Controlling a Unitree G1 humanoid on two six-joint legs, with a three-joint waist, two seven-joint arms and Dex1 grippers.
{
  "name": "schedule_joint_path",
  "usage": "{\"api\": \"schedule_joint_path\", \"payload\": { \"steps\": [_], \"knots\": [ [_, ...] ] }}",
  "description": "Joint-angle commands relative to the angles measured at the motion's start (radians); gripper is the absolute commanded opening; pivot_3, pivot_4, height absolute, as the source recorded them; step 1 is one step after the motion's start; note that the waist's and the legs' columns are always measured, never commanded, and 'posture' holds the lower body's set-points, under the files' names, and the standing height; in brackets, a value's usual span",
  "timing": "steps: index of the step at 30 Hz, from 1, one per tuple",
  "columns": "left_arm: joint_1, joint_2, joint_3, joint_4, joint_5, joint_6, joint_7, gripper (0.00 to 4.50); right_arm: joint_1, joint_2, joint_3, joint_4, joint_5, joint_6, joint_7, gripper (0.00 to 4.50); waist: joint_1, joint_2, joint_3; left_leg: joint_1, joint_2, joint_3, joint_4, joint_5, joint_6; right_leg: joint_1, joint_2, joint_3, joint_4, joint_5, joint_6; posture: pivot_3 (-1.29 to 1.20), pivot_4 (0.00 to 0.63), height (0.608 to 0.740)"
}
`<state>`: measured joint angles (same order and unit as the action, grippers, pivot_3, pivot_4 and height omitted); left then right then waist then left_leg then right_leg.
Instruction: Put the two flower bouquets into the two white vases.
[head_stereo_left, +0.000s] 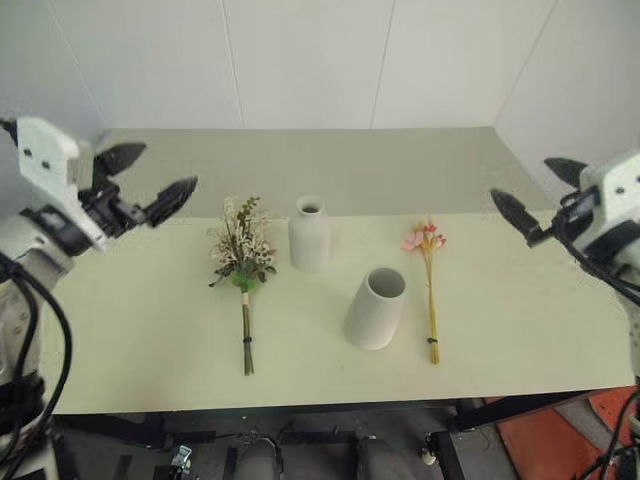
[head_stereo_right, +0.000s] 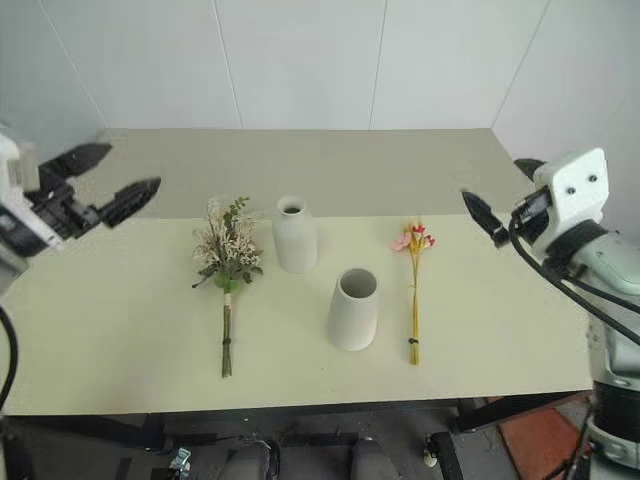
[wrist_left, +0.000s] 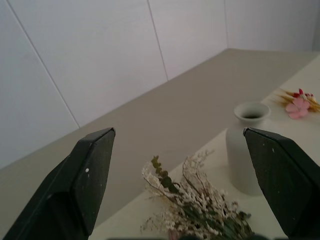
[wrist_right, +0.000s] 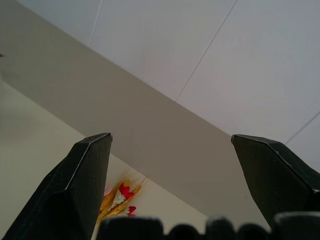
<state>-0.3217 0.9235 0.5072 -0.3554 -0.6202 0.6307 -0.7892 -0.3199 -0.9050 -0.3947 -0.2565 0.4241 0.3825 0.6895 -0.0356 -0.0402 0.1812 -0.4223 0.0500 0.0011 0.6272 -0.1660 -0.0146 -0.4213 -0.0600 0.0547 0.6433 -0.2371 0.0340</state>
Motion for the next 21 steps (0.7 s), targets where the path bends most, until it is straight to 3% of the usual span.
{"api": "schedule_joint_path", "payload": {
  "steps": [1, 7, 14, 18, 21],
  "knots": [
    [0.078, 0.059, 0.080, -0.020, -0.031, -0.063, -0.163, 4.48, 0.055, -0.077, -0.082, -0.027, 0.077, 0.005, 0.166, 4.50, -0.001, 0.000, 0.000, 0.000, 0.000, 0.000, 0.000, 0.000, 0.000, 0.000, 0.000, 0.000, 0.000, -0.001, 0.000, 0.00, 0.150, 0.740],
    [0.157, 0.102, 0.115, -0.042, -0.082, -0.049, -0.260, 4.48, 0.123, -0.155, -0.132, 0.004, 0.112, 0.007, 0.304, 4.50, -0.001, 0.000, 0.000, 0.000, 0.001, 0.001, 0.000, 0.000, 0.000, 0.000, 0.000, 0.000, 0.000, -0.001, 0.001, 0.00, 0.150, 0.740],
    [0.157, 0.096, 0.100, -0.063, -0.111, -0.047, -0.241, 4.48, 0.126, -0.157, -0.117, -0.013, 0.106, 0.059, 0.270, 4.50, -0.001, 0.000, 0.000, 0.000, 0.001, 0.001, 0.000, 0.000, 0.000, 0.000, 0.000, 0.000, 0.000, -0.002, 0.001, 0.00, 0.150, 0.740],
    [0.129, 0.093, 0.066, -0.059, -0.124, -0.053, -0.237, 4.48, 0.077, -0.166, -0.016, -0.068, 0.161, 0.317, 0.165, 4.50, -0.002, 0.000, 0.000, 0.000, 0.001, 0.001, 0.000, 0.000, 0.000, 0.000, 0.000, 0.001, 0.000, -0.002, 0.001, 0.00, 0.150, 0.740],
    [0.107, 0.094, 0.039, -0.056, -0.126, -0.057, -0.238, 4.48, -0.055, -0.134, 0.079, -0.071, 0.219, 0.568, 0.048, 4.50, -0.007, 0.000, 0.000, 0.000, 0.001, 0.002, 0.001, 0.000, 0.000, -0.001, 0.000, 0.002, 0.001, -0.001, 0.001, 0.00, 0.150, 0.740]
  ]
}}
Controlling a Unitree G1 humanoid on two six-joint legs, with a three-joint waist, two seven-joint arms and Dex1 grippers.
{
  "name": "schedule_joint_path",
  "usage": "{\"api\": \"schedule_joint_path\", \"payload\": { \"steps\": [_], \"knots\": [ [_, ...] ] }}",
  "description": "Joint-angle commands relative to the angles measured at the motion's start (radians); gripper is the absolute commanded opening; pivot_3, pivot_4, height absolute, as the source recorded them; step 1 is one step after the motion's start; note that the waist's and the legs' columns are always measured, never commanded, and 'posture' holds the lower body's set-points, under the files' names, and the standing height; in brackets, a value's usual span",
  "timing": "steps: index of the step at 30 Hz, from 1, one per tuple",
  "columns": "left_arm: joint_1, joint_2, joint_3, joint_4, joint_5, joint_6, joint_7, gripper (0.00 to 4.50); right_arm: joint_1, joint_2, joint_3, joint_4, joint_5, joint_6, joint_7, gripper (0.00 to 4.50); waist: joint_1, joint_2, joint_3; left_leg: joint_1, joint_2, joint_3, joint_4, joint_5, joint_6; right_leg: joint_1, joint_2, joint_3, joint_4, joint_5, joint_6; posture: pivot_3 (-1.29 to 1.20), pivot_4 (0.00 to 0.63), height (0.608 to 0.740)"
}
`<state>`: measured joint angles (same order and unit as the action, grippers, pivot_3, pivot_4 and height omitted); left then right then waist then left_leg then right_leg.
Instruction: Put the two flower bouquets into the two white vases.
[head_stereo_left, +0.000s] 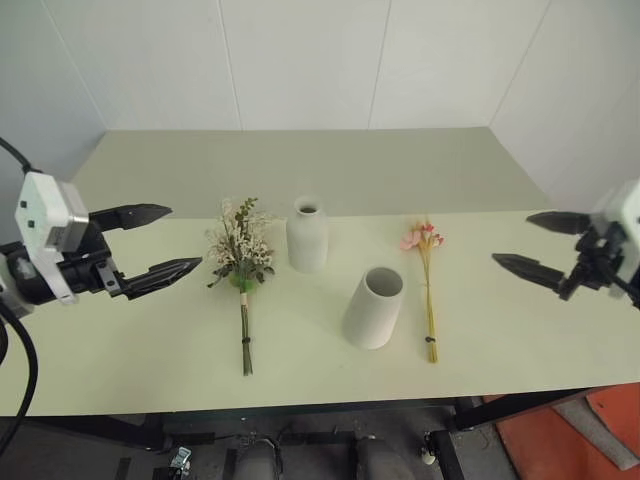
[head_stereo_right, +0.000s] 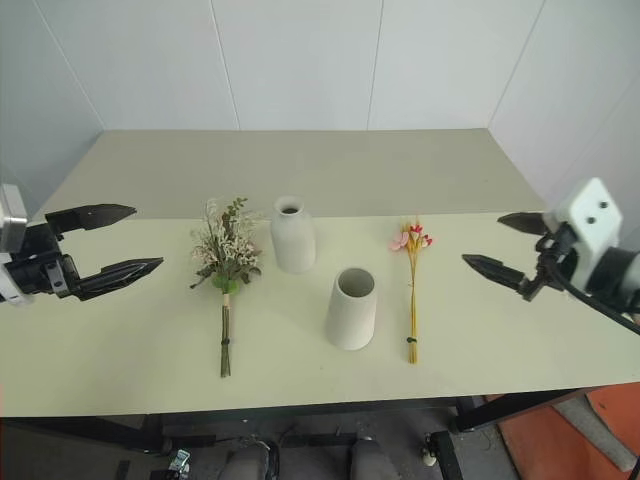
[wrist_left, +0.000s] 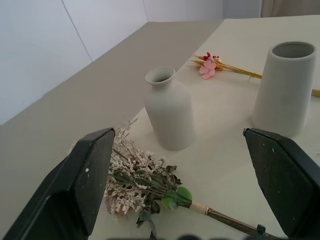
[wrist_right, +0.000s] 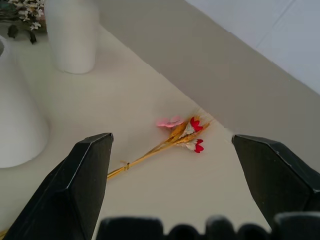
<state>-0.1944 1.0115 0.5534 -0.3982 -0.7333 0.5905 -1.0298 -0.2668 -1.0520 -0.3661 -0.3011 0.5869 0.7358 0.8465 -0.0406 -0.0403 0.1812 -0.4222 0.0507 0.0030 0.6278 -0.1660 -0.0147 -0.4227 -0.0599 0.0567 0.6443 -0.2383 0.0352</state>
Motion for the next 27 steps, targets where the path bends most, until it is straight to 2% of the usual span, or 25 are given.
{"api": "schedule_joint_path", "payload": {
  "steps": [1, 6, 9, 12, 27],
  "knots": [
    [-0.026, 0.006, -0.015, -0.011, -0.013, -0.017, 0.002, 4.48, -0.161, 0.032, 0.082, -0.013, 0.064, 0.292, -0.151, 4.50, -0.006, 0.000, 0.000, 0.001, 0.000, 0.000, 0.000, 0.000, 0.000, 0.000, 0.000, 0.001, 0.000, 0.000, 0.000, 0.00, 0.150, 0.740],
    [-0.052, -0.008, -0.042, -0.009, -0.034, -0.017, 0.003, 4.48, -0.406, 0.136, 0.224, 0.109, 0.062, 0.622, -0.267, 4.50, -0.003, 0.000, 0.000, -0.001, 0.000, 0.001, 0.000, 0.000, 0.000, -0.002, 0.001, 0.001, 0.000, 0.001, -0.001, 0.00, 0.150, 0.740],
    [-0.055, -0.014, -0.051, -0.019, -0.039, -0.015, 0.006, 4.48, -0.507, 0.185, 0.335, 0.215, 0.017, 0.713, -0.295, 4.50, -0.002, 0.000, 0.000, -0.002, 0.000, 0.001, 0.000, 0.000, 0.000, -0.002, 0.001, 0.001, -0.001, 0.003, -0.005, 0.00, 0.150, 0.740],
    [-0.051, -0.020, -0.051, -0.025, -0.040, -0.014, 0.010, 4.48, -0.551, 0.211, 0.412, 0.299, -0.029, 0.718, -0.305, 4.50, 0.003, 0.000, 0.000, -0.003, -0.001, 0.001, 0.000, 0.000, 0.000, -0.002, 0.000, 0.001, -0.001, 0.004, -0.005, 0.00, 0.150, 0.740],
    [-0.009, -0.024, -0.039, -0.044, -0.046, -0.017, 0.022, 4.48, -0.640, 0.301, 0.577, 0.579, -0.191, 0.604, -0.253, 4.50, -0.005, 0.000, 0.000, -0.002, -0.001, 0.001, 0.000, 0.000, 0.000, -0.002, 0.001, 0.001, 0.000, 0.004, -0.005, 0.00, 0.150, 0.740]
  ]
}}
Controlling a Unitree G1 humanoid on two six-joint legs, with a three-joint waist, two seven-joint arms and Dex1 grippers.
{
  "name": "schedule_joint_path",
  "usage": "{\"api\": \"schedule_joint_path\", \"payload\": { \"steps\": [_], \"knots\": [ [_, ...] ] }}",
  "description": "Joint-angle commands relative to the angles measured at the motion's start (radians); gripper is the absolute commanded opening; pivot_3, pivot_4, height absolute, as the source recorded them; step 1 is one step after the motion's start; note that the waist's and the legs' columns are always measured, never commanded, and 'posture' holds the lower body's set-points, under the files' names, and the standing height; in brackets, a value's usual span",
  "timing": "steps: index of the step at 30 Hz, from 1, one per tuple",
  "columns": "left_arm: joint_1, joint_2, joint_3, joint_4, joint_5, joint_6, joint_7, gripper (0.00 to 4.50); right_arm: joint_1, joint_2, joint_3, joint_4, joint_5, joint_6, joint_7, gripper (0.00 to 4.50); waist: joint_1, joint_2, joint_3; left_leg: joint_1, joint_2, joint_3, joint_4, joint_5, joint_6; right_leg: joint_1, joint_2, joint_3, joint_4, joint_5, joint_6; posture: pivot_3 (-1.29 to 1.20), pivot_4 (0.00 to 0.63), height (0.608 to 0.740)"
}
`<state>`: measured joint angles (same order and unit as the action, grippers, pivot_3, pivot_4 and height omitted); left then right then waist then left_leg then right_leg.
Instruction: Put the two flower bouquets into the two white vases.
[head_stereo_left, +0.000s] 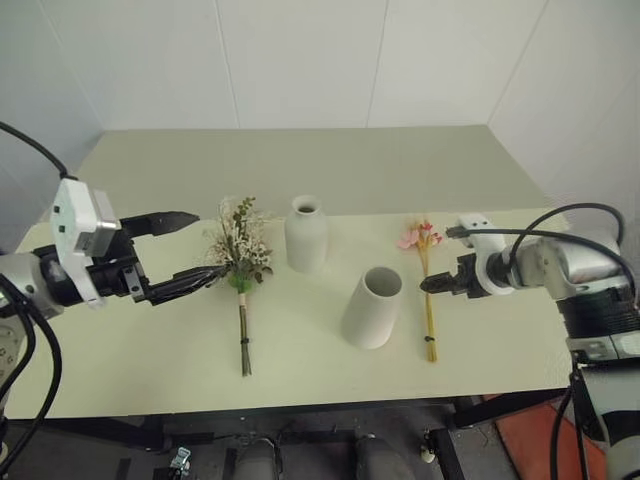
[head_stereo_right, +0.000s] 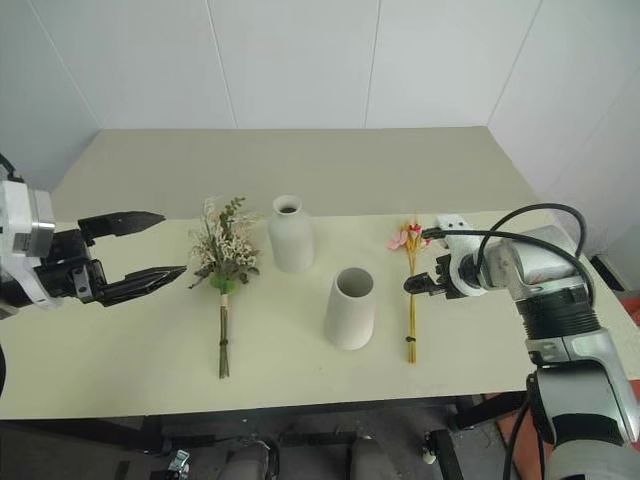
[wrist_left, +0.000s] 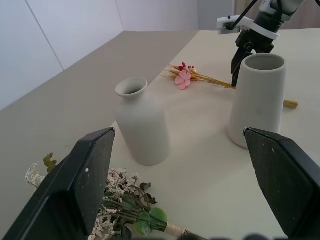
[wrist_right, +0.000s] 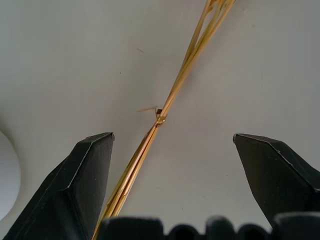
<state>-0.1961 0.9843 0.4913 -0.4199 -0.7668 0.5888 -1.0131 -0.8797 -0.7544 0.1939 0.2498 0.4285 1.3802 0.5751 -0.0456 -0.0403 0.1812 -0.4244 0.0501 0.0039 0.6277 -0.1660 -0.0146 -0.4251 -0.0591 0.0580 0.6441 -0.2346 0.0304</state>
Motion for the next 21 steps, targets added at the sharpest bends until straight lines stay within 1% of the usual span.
{"api": "schedule_joint_path", "payload": {
  "steps": [1, 3, 6, 10, 11, 12, 16, 18, 21],
  "knots": [
    [-0.007, 0.002, 0.022, -0.023, -0.013, -0.017, 0.006, 4.48, -0.029, 0.010, 0.024, 0.046, -0.042, -0.051, 0.025, 4.50, 0.001, 0.000, 0.000, 0.000, 0.000, 0.000, 0.000, 0.000, 0.000, 0.000, 0.000, 0.000, 0.000, 0.000, 0.000, 0.00, 0.150, 0.740],
    [-0.007, 0.001, 0.020, -0.023, -0.012, -0.019, 0.006, 4.48, -0.033, 0.023, 0.044, 0.077, -0.065, -0.078, 0.037, 4.50, 0.001, 0.000, 0.000, 0.000, 0.000, 0.000, 0.000, 0.000, 0.000, 0.000, 0.000, 0.000, 0.000, 0.000, 0.000, 0.00, 0.150, 0.740],
    [-0.006, 0.000, 0.020, -0.023, -0.011, -0.022, 0.007, 4.50, -0.042, 0.047, 0.056, 0.119, -0.108, -0.117, 0.030, 3.92, 0.000, 0.000, 0.000, 0.000, 0.000, 0.000, 0.000, 0.000, 0.000, 0.000, 0.000, 0.000, 0.000, 0.000, 0.000, 0.00, 0.150, 0.740],
    [-0.005, -0.002, 0.019, -0.024, -0.009, -0.027, 0.007, 4.50, -0.044, 0.060, 0.051, 0.124, -0.137, -0.158, 0.051, 2.63, -0.001, 0.000, 0.000, 0.001, 0.000, 0.000, 0.000, 0.000, 0.000, 0.001, 0.000, 0.000, 0.000, 0.000, 0.000, 0.00, 0.150, 0.740],
    [-0.005, -0.001, 0.018, -0.023, -0.008, -0.029, 0.005, 4.50, -0.045, 0.064, 0.044, 0.124, -0.143, -0.165, 0.051, 2.20, -0.001, 0.000, 0.000, 0.001, 0.000, 0.000, 0.000, 0.000, 0.000, 0.001, 0.000, 0.000, 0.000, 0.000, 0.000, 0.00, 0.150, 0.740],
    [-0.006, -0.001, 0.017, -0.021, -0.007, -0.032, 0.004, 4.50, -0.046, 0.066, 0.039, 0.124, -0.148, -0.168, 0.053, 2.08, -0.002, 0.000, 0.000, 0.001, 0.000, 0.000, 0.000, 0.000, 0.000, 0.001, 0.000, 0.000, 0.000, 0.000, 0.000, 0.00, 0.150, 0.740],
    [-0.019, -0.001, -0.001, -0.013, -0.009, -0.038, -0.003, 4.50, -0.046, 0.073, 0.003, 0.118, -0.167, -0.167, 0.027, 0.81, -0.001, 0.000, 0.000, 0.001, 0.000, 0.000, 0.000, 0.000, 0.000, 0.001, 0.000, 0.000, 0.000, 0.000, 0.000, 0.00, 0.150, 0.740],
    [-0.031, -0.003, -0.019, -0.009, -0.011, -0.041, -0.007, 4.50, -0.046, 0.078, -0.035, 0.108, -0.175, -0.166, -0.001, 0.05, 0.000, 0.000, 0.000, 0.000, 0.000, 0.000, 0.000, 0.000, 0.000, 0.000, 0.000, 0.000, 0.000, 0.000, 0.000, 0.00, 0.150, 0.740],
    [-0.056, -0.012, -0.053, -0.003, -0.015, -0.041, -0.012, 4.50, -0.047, 0.101, -0.157, 0.066, -0.183, -0.184, -0.096, 0.02, 0.003, 0.000, 0.000, 0.000, 0.000, 0.000, 0.000, 0.000, 0.000, 0.000, 0.000, 0.000, 0.000, 0.000, 0.000, 0.00, 0.150, 0.740]
  ]
}}
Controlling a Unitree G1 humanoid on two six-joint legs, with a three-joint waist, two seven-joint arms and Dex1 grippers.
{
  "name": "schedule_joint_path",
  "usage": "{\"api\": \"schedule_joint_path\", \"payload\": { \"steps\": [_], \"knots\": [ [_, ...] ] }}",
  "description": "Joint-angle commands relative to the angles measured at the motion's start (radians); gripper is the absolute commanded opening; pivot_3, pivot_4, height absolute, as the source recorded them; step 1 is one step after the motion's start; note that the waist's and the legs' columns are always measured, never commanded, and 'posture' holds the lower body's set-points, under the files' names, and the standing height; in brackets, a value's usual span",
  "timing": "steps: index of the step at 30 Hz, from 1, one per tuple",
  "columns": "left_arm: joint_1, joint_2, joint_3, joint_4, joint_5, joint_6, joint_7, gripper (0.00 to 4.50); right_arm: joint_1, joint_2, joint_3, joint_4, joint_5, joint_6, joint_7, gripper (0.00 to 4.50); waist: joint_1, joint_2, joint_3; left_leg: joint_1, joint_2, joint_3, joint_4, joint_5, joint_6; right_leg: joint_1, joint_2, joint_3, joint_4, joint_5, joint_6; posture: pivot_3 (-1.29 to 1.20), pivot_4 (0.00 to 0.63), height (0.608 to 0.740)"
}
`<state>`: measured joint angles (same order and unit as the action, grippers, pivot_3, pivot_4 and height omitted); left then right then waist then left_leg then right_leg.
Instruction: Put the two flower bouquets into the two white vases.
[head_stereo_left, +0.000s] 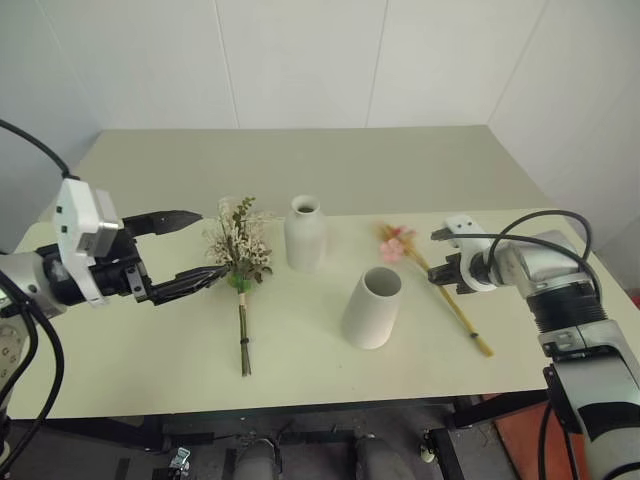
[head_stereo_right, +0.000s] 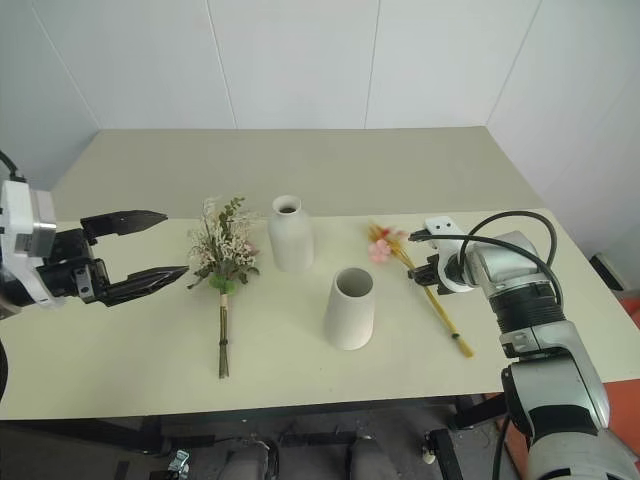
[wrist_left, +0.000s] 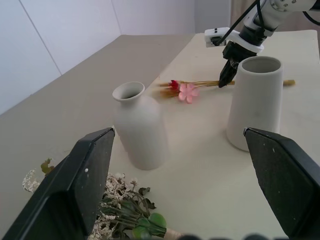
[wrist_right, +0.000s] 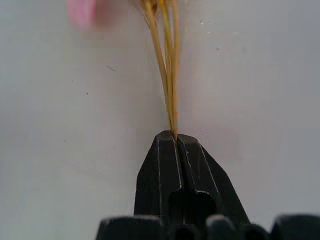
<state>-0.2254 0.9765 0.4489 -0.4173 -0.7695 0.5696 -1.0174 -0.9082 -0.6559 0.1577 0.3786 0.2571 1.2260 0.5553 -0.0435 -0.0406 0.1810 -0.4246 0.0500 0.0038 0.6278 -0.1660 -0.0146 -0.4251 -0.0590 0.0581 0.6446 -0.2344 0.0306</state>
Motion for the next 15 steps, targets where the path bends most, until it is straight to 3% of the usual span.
{"api": "schedule_joint_path", "payload": {
  "steps": [1, 9, 11, 15],
  "knots": [
    [-0.032, -0.005, -0.018, -0.002, -0.012, -0.021, -0.010, 4.50, -0.024, 0.006, -0.157, -0.080, -0.007, -0.026, -0.097, 0.02, 0.002, 0.000, 0.000, 0.000, 0.000, 0.000, 0.000, 0.000, 0.000, 0.000, 0.000, 0.000, 0.000, 0.000, 0.000, 0.00, 0.150, 0.740],
    [-0.084, -0.007, -0.064, 0.036, -0.005, -0.029, -0.040, 4.50, -0.056, 0.104, -0.498, -0.296, 0.083, -0.136, -0.232, 0.02, -0.003, 0.000, 0.000, 0.000, 0.000, 0.000, 0.000, 0.000, 0.000, 0.000, 0.000, 0.000, 0.000, 0.000, 0.000, 0.00, 0.150, 0.740],
    [-0.098, -0.007, -0.078, 0.048, -0.001, -0.032, -0.050, 4.50, -0.044, 0.147, -0.575, -0.384, 0.160, -0.200, -0.196, 0.02, -0.003, 0.000, 0.000, 0.000, 0.000, 0.000, 0.000, 0.000, 0.000, -0.001, 0.000, 0.000, 0.001, 0.000, 0.000, 0.00, 0.150, 0.740],
    [-0.115, -0.004, -0.091, 0.062, 0.003, -0.032, -0.062, 4.50, -0.072, 0.231, -0.710, -0.488, 0.344, -0.143, -0.208, 0.02, -0.002, 0.000, 0.000, 0.000, 0.000, 0.000, -0.001, 0.000, 0.000, 0.000, 0.000, 0.000, 0.001, 0.000, 0.000, 0.00, 0.150, 0.740]
  ]
}}
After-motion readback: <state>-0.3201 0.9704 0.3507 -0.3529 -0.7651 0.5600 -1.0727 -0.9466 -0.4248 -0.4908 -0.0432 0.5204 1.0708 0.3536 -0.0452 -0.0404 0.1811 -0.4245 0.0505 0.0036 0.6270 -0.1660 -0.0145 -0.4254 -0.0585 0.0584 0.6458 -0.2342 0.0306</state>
